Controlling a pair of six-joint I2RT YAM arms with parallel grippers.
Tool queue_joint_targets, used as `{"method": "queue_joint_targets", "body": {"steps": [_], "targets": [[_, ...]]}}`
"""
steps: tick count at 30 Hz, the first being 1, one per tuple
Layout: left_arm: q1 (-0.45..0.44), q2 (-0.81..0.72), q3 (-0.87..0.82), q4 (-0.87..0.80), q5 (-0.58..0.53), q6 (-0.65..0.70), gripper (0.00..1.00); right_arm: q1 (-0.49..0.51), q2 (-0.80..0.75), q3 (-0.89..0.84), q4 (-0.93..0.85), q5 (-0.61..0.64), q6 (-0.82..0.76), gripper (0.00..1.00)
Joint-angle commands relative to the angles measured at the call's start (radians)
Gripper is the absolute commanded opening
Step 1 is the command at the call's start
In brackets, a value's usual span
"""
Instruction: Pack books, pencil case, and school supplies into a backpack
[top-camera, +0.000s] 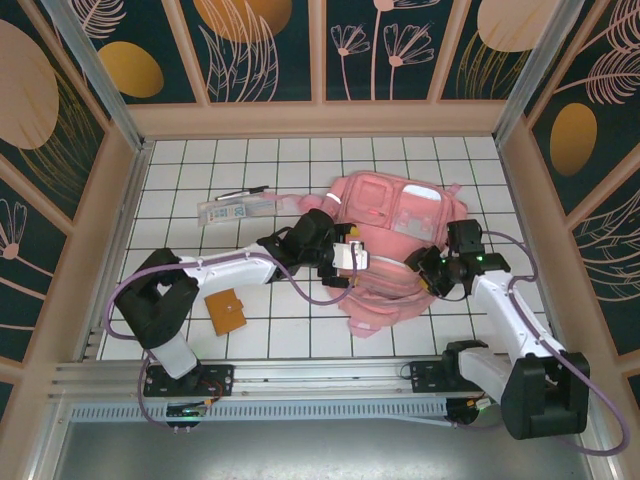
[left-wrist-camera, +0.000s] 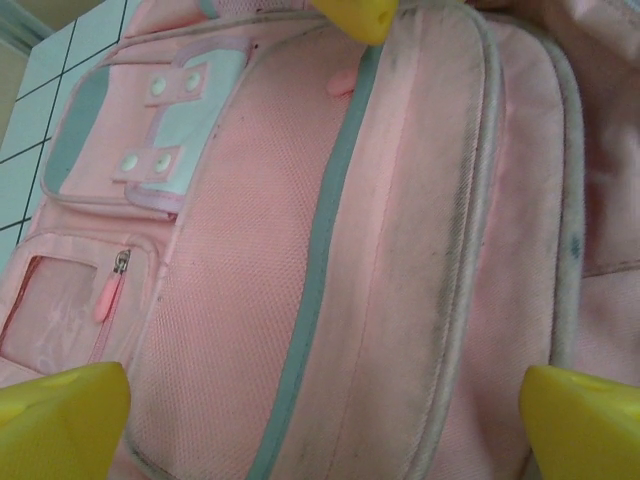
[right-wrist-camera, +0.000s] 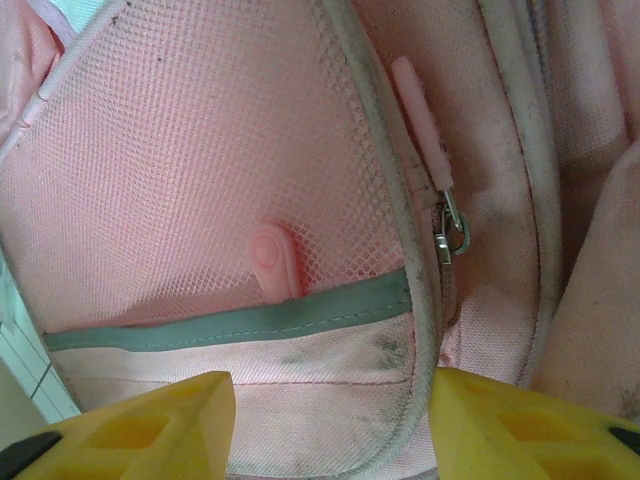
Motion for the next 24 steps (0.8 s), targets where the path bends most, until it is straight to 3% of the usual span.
{"method": "queue_joint_targets", "body": {"steps": [1,5,9,11,14,18,21,24], "targets": [[0.002,-0.041,-0.019,-0.002,0.042,0.034,0.99,-0.006,0.018,0.003,0.076,-0.042,0.014,0.56],[0.006,-0.08,-0.038,0.026,0.025,-0.008,0.99,-0.005,0.047,-0.015,0.065,-0.071,0.06,0.81],[0.01,-0.096,-0.08,0.004,0.028,-0.003,0.99,-0.006,0.067,-0.087,0.119,-0.071,0.079,0.81],[0.01,-0.091,-0.082,-0.011,0.022,0.011,0.99,-0.006,0.078,-0.105,0.182,-0.078,0.065,0.7],[0.01,-0.091,-0.082,-0.016,0.018,0.022,0.99,-0.008,0.095,-0.084,0.223,-0.102,0.053,0.3],[0.012,-0.126,-0.07,-0.012,-0.042,-0.059,0.99,-0.007,0.033,0.022,0.195,-0.095,0.057,0.0],[0.016,-0.178,-0.049,-0.056,-0.14,-0.271,0.99,-0.008,0.018,0.12,0.129,-0.1,0.085,0.0],[0.016,-0.262,-0.106,-0.076,-0.086,-0.277,0.99,-0.009,0.014,0.163,0.109,-0.161,0.157,0.0]]}}
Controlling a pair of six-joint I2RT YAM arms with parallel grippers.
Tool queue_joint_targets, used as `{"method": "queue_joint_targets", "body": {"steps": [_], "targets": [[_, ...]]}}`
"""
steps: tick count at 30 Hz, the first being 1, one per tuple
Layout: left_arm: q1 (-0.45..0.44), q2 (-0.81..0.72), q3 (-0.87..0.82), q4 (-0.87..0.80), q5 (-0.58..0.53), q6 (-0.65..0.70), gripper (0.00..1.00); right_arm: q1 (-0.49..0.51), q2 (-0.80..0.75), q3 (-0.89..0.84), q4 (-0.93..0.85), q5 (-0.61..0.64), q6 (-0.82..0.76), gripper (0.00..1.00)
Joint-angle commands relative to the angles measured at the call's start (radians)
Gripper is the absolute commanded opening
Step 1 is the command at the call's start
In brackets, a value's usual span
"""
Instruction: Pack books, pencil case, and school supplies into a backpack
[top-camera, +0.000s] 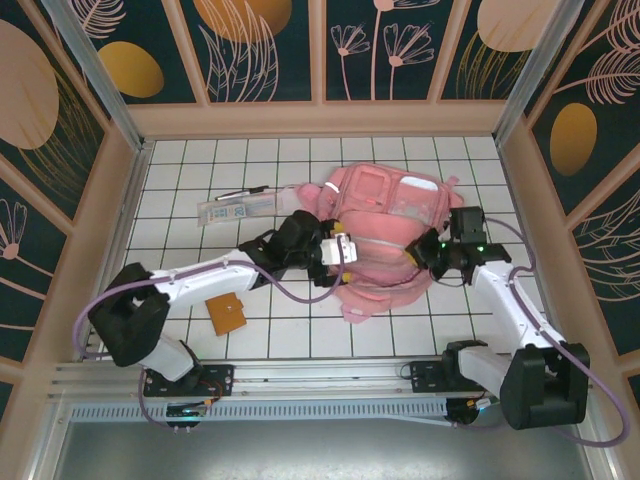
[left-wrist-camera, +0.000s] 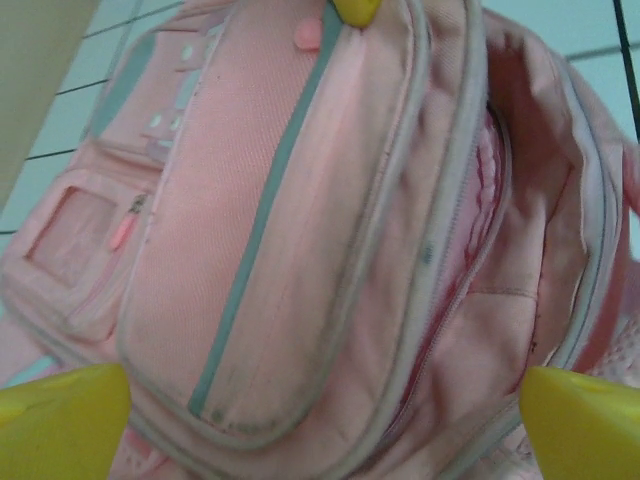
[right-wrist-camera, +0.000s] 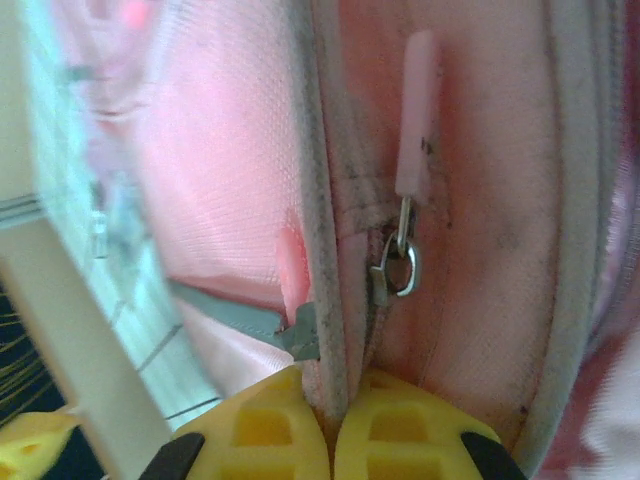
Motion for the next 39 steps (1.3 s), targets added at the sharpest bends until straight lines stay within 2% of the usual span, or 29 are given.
{"method": "queue_joint_targets", "body": {"steps": [1,5,12,16,17,18,23,26,28,30,34,35,37,39], "targets": [[0.006,-0.111,-0.063,-0.028,0.019,-0.046,0.99,-0.005,-0.026,0.07,-0.012,-0.057,0.078,0.0],[0.006,-0.117,-0.096,0.031,-0.106,0.028,0.99,-0.002,0.003,0.125,-0.038,-0.085,0.073,0.0],[0.005,0.128,0.075,0.059,-0.174,0.054,0.99,-0.003,0.042,0.2,-0.038,-0.12,0.065,0.0],[0.007,0.242,0.103,0.22,-0.347,0.048,0.96,-0.005,0.05,0.214,-0.065,-0.117,0.026,0.0],[0.008,0.261,0.119,0.228,-0.37,0.048,0.89,-0.007,0.052,0.212,-0.071,-0.117,0.015,0.0],[0.01,0.277,0.134,0.235,-0.385,0.047,0.76,-0.009,0.054,0.209,-0.076,-0.12,0.001,0.0],[0.036,0.292,0.177,0.231,-0.415,0.031,0.0,-0.058,0.099,0.195,-0.099,-0.156,-0.127,0.0],[0.039,0.262,0.248,0.067,-0.407,0.038,0.0,-0.083,0.176,0.233,-0.091,-0.188,-0.287,0.0],[0.039,0.225,0.26,-0.006,-0.34,0.053,0.0,-0.114,0.257,0.271,-0.091,-0.168,-0.35,0.0],[0.035,0.192,0.24,-0.023,-0.262,0.079,0.0,-0.142,0.305,0.301,-0.052,-0.146,-0.359,0.0],[0.034,0.176,0.265,-0.029,-0.188,0.068,0.0,-0.18,0.39,0.373,0.036,-0.108,-0.366,0.0],[0.033,0.184,0.283,-0.029,-0.174,0.065,0.0,-0.184,0.407,0.391,0.043,-0.093,-0.377,0.06],[0.033,0.221,0.351,-0.024,-0.165,0.042,0.0,-0.196,0.428,0.414,0.059,-0.091,-0.405,0.38],[0.034,0.267,0.426,-0.025,-0.178,0.036,0.0,-0.198,0.402,0.41,0.047,-0.037,-0.435,0.51]]}}
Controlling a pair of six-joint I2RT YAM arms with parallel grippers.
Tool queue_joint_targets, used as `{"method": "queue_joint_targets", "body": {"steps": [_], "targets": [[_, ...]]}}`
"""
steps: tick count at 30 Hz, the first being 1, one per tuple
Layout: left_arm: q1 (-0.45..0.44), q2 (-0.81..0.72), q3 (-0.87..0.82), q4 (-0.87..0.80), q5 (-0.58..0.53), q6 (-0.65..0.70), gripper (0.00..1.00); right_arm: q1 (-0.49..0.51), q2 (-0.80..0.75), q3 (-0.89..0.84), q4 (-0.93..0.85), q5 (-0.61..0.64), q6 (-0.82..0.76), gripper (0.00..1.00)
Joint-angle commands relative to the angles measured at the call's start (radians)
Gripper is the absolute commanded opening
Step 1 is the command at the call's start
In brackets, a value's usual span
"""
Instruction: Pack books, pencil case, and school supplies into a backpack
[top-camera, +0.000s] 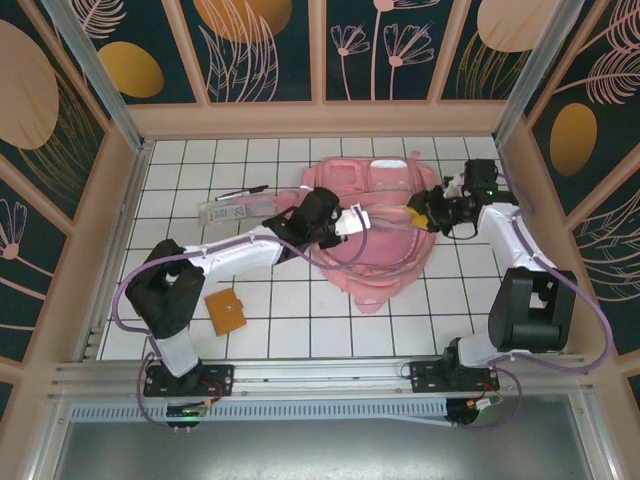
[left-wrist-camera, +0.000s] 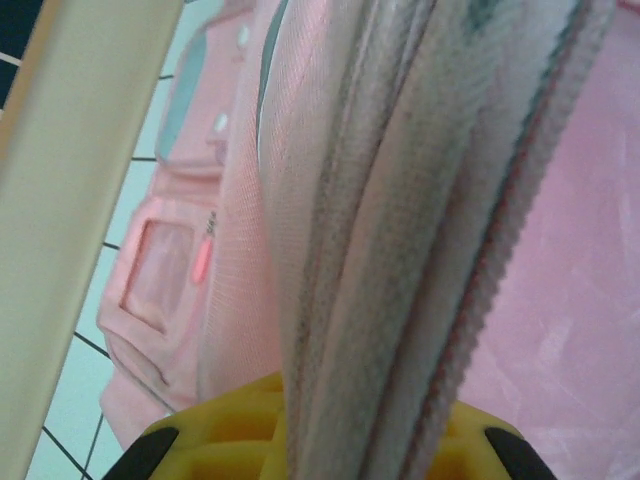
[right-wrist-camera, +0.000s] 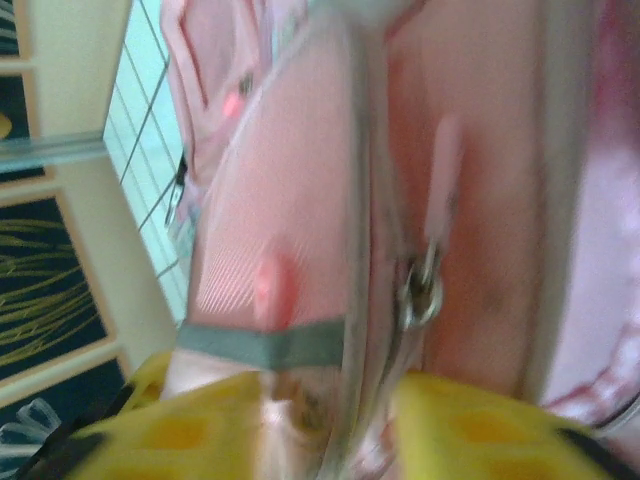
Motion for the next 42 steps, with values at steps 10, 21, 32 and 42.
{"method": "queue_joint_targets", "body": {"steps": [10,21,32,42], "targets": [[0.048,0.211,0.425,-0.133,0.122,-0.061,0.0,0.036,-0.505,-0.32,-0.023,0.304,-0.172,0.62],[0.051,0.224,0.32,-0.149,0.217,-0.114,0.39,0.235,-0.613,-0.313,-0.148,0.397,-0.108,0.66],[0.053,-0.24,-0.1,-0.218,0.152,-0.7,0.67,0.492,-0.484,-0.294,-0.009,0.187,-0.152,0.65],[0.126,-0.707,-0.476,-0.8,0.071,-1.738,0.7,0.861,-0.067,-0.134,0.265,0.111,-0.046,0.64]]}}
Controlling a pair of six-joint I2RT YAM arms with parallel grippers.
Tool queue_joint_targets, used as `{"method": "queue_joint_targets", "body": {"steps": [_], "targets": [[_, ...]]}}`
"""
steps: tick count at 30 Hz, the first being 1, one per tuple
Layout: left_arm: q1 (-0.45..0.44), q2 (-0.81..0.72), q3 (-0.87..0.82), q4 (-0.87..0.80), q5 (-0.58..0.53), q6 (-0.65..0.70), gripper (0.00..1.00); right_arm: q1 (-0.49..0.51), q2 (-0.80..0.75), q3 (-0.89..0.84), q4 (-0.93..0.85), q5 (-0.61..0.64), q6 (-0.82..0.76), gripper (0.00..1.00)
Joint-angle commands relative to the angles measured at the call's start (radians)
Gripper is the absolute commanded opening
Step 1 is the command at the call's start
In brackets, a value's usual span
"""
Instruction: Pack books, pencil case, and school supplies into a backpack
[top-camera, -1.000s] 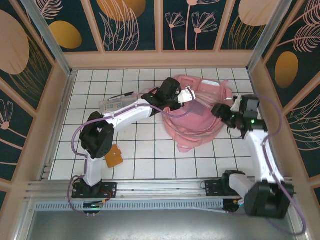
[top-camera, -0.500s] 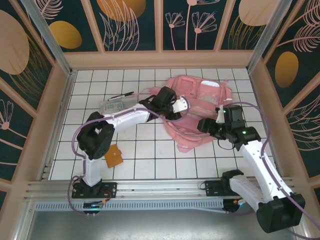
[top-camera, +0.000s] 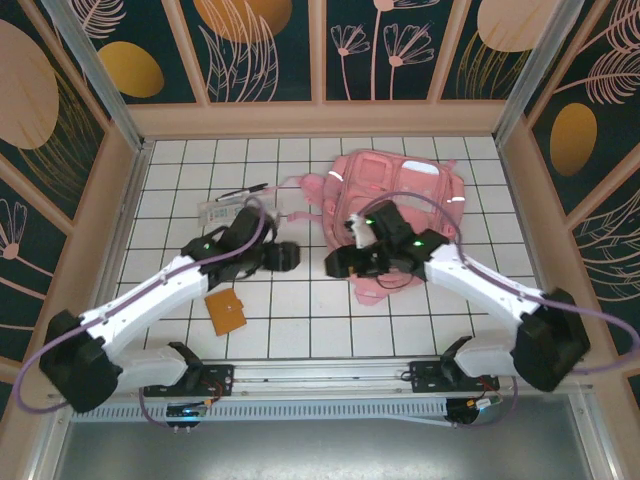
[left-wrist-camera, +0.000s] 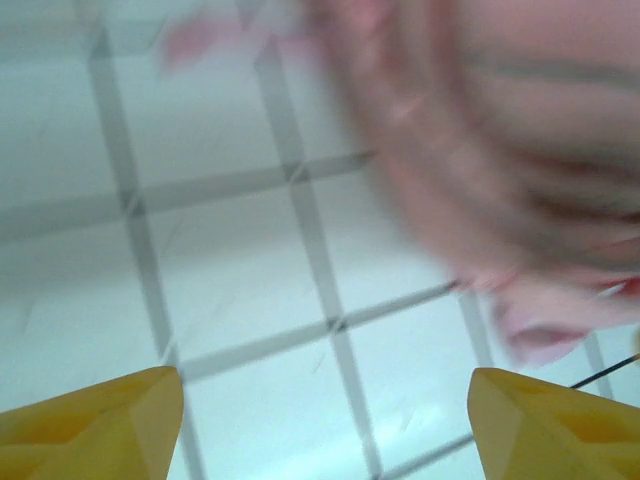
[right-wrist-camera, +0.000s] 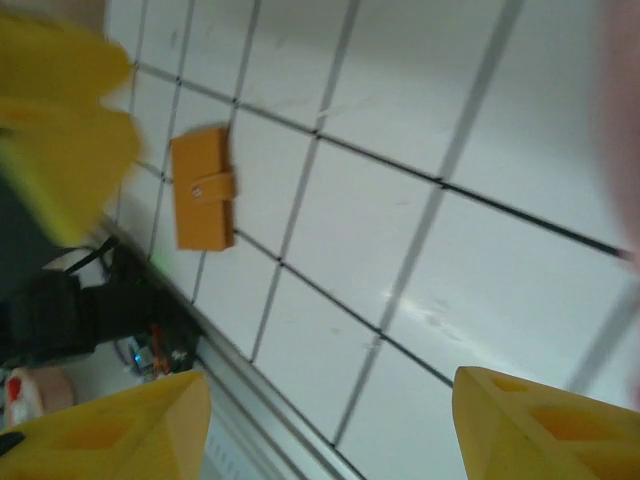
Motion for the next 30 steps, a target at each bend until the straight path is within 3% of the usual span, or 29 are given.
{"method": "queue_joint_targets", "body": {"steps": [1,3,4,6,9,13,16,18,22,26,30], "targets": [[0.01,-0.189,-0.136,-0.277,0.0,-0.463,0.67,0.098,0.127,0.08,0.12,-0.053,0.035,0.64],[0.07,-0.304,-0.203,-0.338,-0.021,-0.474,0.51,0.149,0.215,0.133,0.158,-0.065,0.037,0.64],[0.128,-0.331,-0.245,-0.356,-0.011,-0.437,0.5,0.167,0.259,0.154,0.186,-0.076,0.042,0.63],[0.211,-0.328,-0.323,-0.336,0.05,-0.382,0.55,0.188,0.345,0.207,0.216,-0.09,0.039,0.63],[0.236,-0.324,-0.414,-0.265,0.061,-0.401,0.61,0.2,0.472,0.308,0.231,-0.091,0.015,0.62],[0.289,-0.361,-0.41,-0.281,-0.019,-0.458,0.64,0.223,0.64,0.436,0.209,-0.117,-0.027,0.61],[0.321,-0.375,-0.38,-0.345,-0.125,-0.54,0.73,0.24,0.747,0.527,0.168,-0.145,-0.057,0.6],[0.352,-0.369,-0.383,-0.345,-0.133,-0.563,0.63,0.24,0.807,0.577,0.152,-0.169,-0.07,0.6],[0.376,-0.355,-0.429,-0.248,-0.069,-0.566,0.56,0.251,0.919,0.695,0.096,-0.213,-0.09,0.6],[0.382,-0.341,-0.537,-0.134,0.034,-0.583,0.34,0.264,0.995,0.773,0.04,-0.262,-0.107,0.6],[0.383,-0.356,-0.594,-0.067,0.081,-0.596,0.27,0.266,1.029,0.801,0.02,-0.312,-0.117,0.59]]}}
